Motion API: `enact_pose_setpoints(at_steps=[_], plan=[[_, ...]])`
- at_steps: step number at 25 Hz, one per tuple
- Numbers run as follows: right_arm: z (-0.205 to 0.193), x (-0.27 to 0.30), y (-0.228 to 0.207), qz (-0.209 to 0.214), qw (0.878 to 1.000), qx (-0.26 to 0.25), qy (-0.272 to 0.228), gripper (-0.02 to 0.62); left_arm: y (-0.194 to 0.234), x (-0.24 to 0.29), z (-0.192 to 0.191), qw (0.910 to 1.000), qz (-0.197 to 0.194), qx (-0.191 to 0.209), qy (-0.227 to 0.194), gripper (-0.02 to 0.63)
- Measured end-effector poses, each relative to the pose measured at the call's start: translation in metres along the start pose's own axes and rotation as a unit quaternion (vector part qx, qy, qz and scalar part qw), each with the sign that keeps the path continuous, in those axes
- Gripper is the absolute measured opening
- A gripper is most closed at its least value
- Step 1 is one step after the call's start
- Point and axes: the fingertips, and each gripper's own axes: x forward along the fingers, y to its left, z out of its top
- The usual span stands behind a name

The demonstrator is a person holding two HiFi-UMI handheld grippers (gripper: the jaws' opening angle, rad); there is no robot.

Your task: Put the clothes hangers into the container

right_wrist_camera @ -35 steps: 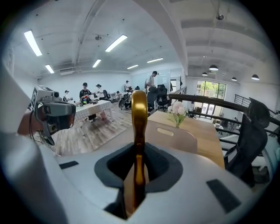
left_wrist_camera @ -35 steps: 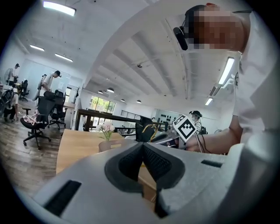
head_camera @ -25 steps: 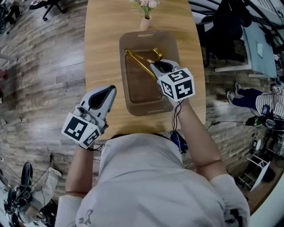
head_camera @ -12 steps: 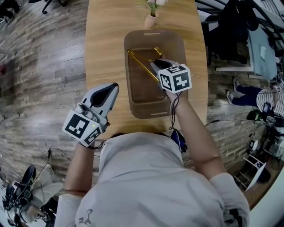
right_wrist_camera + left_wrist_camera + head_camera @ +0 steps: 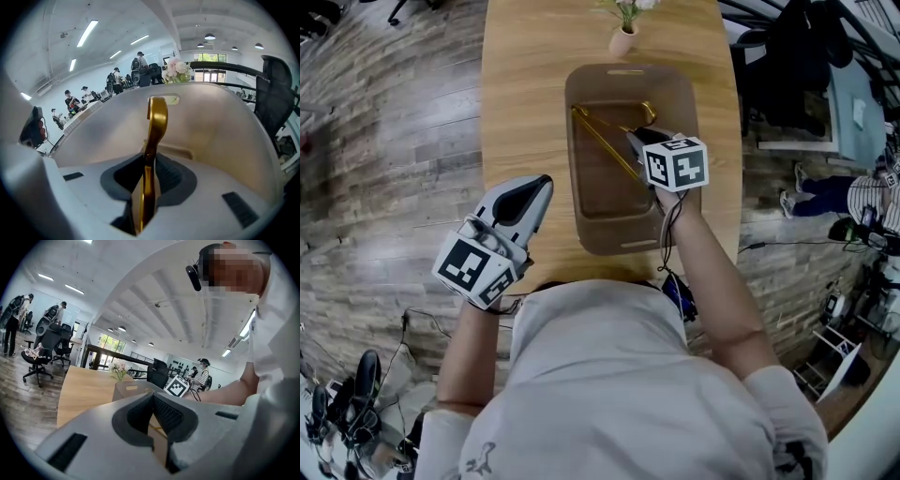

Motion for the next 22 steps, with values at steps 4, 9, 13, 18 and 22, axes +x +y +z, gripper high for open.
enact_pose_setpoints(at_steps=[4, 9, 13, 18, 22], plan=[[-0.005, 0.004, -0.009, -0.013, 1.000, 0.015, 0.005, 0.100, 0.001, 0.001, -0.002, 1.0000, -0.003, -0.003, 0.003, 0.006], [-0.015, 0.008, -0.019, -0.027, 0.999, 0.035, 0.011, 0.138, 0.001, 0.002, -0.004, 1.0000, -0.005, -0.001, 0.003, 0.006], [-0.014, 0.006, -0.020, -0.039, 0.998, 0.039, 0.004, 0.181, 0.001, 0.000, -0.004, 1.0000, -0.004, -0.001, 0.004, 0.006], [-0.010, -0.005, -0.018, -0.053, 0.998, 0.032, -0.009, 0.203, -0.006, -0.002, -0.001, 1.0000, -0.005, 0.006, 0.002, 0.006], [-0.004, -0.020, -0.013, -0.059, 0.998, 0.019, -0.024, 0.204, -0.014, -0.006, 0.004, 0.9999, -0.004, 0.014, -0.003, 0.006]])
